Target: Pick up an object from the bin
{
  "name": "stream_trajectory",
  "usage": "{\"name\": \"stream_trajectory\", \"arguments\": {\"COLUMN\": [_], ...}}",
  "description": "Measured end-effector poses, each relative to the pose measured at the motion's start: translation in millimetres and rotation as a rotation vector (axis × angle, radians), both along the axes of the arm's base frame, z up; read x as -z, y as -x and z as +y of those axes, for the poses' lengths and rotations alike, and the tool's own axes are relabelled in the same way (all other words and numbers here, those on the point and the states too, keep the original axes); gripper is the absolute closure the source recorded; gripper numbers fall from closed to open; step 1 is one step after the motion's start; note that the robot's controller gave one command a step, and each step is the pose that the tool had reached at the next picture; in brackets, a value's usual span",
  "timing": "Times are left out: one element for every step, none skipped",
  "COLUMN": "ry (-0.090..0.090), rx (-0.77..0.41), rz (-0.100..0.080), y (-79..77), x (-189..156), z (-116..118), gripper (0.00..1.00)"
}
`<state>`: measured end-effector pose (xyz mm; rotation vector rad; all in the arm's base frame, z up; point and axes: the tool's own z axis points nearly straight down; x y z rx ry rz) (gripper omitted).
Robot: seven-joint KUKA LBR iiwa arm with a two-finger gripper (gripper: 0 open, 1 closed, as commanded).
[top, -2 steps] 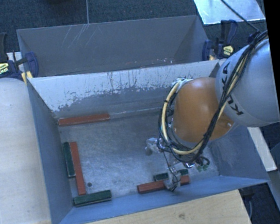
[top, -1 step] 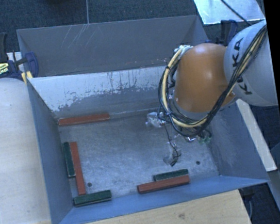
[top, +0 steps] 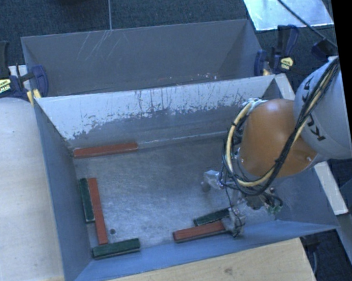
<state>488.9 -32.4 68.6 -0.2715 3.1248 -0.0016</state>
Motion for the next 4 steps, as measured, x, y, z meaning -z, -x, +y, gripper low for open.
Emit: {"name": "stream_trajectory", "arguments": {"ry": [0.000, 0.001, 0.000, 0.001], "rx": [-0.005, -0.007, -0.007, 0.045], "rz": [0.007, -0.002, 0.002, -0.005], "y": [0.3, -15.8, -14.5, -86.6], "x": [-3.9, -26.7, -25.2, -27.9], "z": [2.4, -12.6, -11.7, -35.9], "gripper": [1.00, 1.00, 0.00, 0.00]}}
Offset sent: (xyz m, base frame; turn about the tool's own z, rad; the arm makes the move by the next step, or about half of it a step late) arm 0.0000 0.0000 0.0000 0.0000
